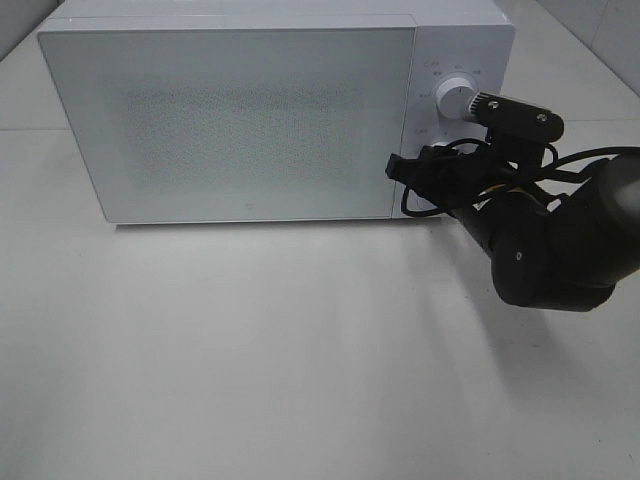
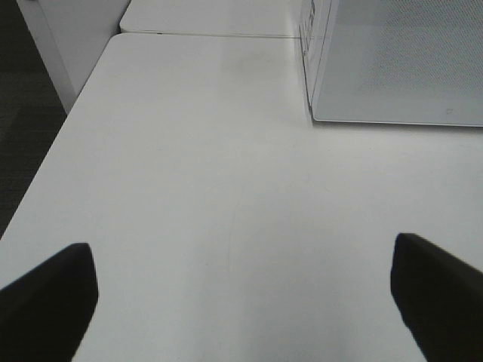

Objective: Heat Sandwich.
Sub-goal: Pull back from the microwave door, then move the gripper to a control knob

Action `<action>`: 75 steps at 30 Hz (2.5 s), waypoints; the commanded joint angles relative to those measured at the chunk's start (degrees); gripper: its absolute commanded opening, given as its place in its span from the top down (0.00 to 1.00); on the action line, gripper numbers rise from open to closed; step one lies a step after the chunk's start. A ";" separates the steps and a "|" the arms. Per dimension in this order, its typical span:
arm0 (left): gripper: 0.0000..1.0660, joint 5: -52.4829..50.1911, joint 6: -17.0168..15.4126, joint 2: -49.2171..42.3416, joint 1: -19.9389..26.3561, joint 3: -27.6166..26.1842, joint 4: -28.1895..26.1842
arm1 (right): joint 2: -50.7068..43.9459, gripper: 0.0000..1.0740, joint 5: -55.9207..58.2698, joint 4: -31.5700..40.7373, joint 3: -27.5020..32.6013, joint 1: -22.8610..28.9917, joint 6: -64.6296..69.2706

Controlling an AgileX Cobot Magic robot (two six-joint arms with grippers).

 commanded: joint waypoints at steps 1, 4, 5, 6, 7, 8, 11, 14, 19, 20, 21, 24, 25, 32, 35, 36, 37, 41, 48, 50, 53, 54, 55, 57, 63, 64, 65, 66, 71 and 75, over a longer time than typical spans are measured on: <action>0.05 -0.52 -0.17 -1.60 0.17 0.11 -0.69 | -0.52 0.93 -5.16 -4.41 -0.92 0.17 7.39; 0.05 -0.52 -0.17 -1.60 0.17 0.11 -0.69 | -0.52 0.93 -7.45 -4.35 -0.92 0.17 16.04; 0.05 -0.52 -0.17 -1.60 0.17 0.11 -0.69 | -0.52 0.93 -7.45 -4.35 -0.92 0.17 16.04; 0.05 -0.52 -0.17 -1.60 0.17 0.11 -0.69 | -0.52 0.93 -7.68 -4.35 -0.92 0.17 17.76; 0.05 -0.52 -0.17 -1.60 0.17 0.11 -0.69 | -0.52 0.93 -7.68 -4.35 -0.92 0.17 20.05; 0.05 -0.52 -0.17 -1.60 0.17 0.11 -0.69 | -0.52 0.92 -7.68 -4.35 -0.92 0.17 24.41; 0.05 -0.52 -0.17 -1.60 0.17 0.11 -0.69 | -0.52 0.92 -7.62 -4.35 -0.92 0.17 28.30; 0.05 -0.52 -0.17 -1.60 0.17 0.11 -0.69 | -0.52 0.92 -6.13 -2.35 -0.92 0.17 37.41; 0.05 -0.52 -0.17 -1.60 0.17 0.11 -0.69 | -0.52 0.92 -5.73 -1.55 -0.92 0.11 46.18; 0.05 -0.52 -0.17 -1.60 0.17 0.11 -0.69 | -0.52 0.92 -5.73 -1.55 -0.92 0.11 46.18; 0.05 -0.52 -0.17 -1.60 0.17 0.11 -0.69 | -0.52 0.92 -5.73 -1.55 -0.92 0.11 47.21; 0.05 -0.52 -0.17 -1.60 0.17 0.11 -0.69 | -0.52 0.92 -5.56 -1.78 -0.92 0.11 51.34; 0.05 -0.52 -0.17 -1.60 0.17 0.11 -0.69 | -0.52 0.92 -5.56 -1.78 -0.92 0.11 53.34; 0.05 -0.52 -0.17 -1.60 0.17 0.11 -0.69 | -0.52 0.92 -6.13 -1.66 -0.92 0.11 68.93; 0.05 -0.52 -0.17 -1.60 0.17 0.11 -0.69 | -0.52 0.91 -6.13 -1.43 -0.92 0.11 72.94; 0.05 -0.52 -0.17 -1.60 0.17 0.11 -0.69 | -0.52 0.91 -6.13 -1.26 -0.92 0.11 74.26; 0.05 -0.52 -0.17 -1.60 0.17 0.11 -0.69 | -0.52 0.91 -6.19 -1.20 -0.92 0.11 75.29; 0.05 -0.52 -0.17 -1.60 0.17 0.11 -0.69 | -0.52 0.90 -7.22 0.17 -0.92 0.11 79.87; 0.05 -0.52 -0.17 -1.60 0.17 0.11 -0.69 | -0.52 0.90 -8.59 1.03 -0.92 0.11 81.70; 0.05 -0.52 -0.17 -1.60 0.17 0.11 -0.69 | -0.52 0.90 -8.59 0.92 -0.92 0.11 81.42; 0.05 -0.52 -0.17 -1.60 0.17 0.11 -0.69 | -0.52 0.89 -8.59 0.06 -0.92 0.11 80.56; 0.05 -0.52 -0.17 -1.60 0.17 0.11 -0.69 | -0.52 0.89 -8.59 -0.23 -0.92 0.11 80.16; 0.05 -0.52 -0.17 -1.60 0.17 0.11 -0.69 | -0.52 0.89 -8.54 -0.46 -0.92 0.11 79.70; 0.05 -0.52 -0.17 -1.60 0.17 0.11 -0.69 | -0.52 0.88 -8.54 -0.63 -0.92 0.11 78.44; 0.05 -0.52 -0.17 -1.60 0.17 0.11 -0.69 | -0.52 0.86 -8.54 -1.43 -0.92 0.06 78.32; 0.05 -0.52 -0.17 -1.60 0.17 0.11 -0.69 | -0.52 0.84 -8.59 -1.43 -0.92 0.06 78.32; 0.05 -0.52 -0.17 -1.60 0.17 0.11 -0.69 | -0.52 0.84 -8.59 -1.43 -0.92 0.06 78.32; 0.05 -0.52 -0.17 -1.60 0.17 0.11 -0.69 | -0.52 0.83 -8.88 -1.43 -0.92 0.06 78.32; 0.05 -0.52 -0.17 -1.60 0.17 0.11 -0.69 | -0.52 0.70 -9.00 -1.55 -0.92 0.06 78.21; 0.05 -0.52 -0.17 -1.60 0.17 0.11 -0.69 | -0.52 0.58 -9.05 -1.55 -0.92 0.06 78.09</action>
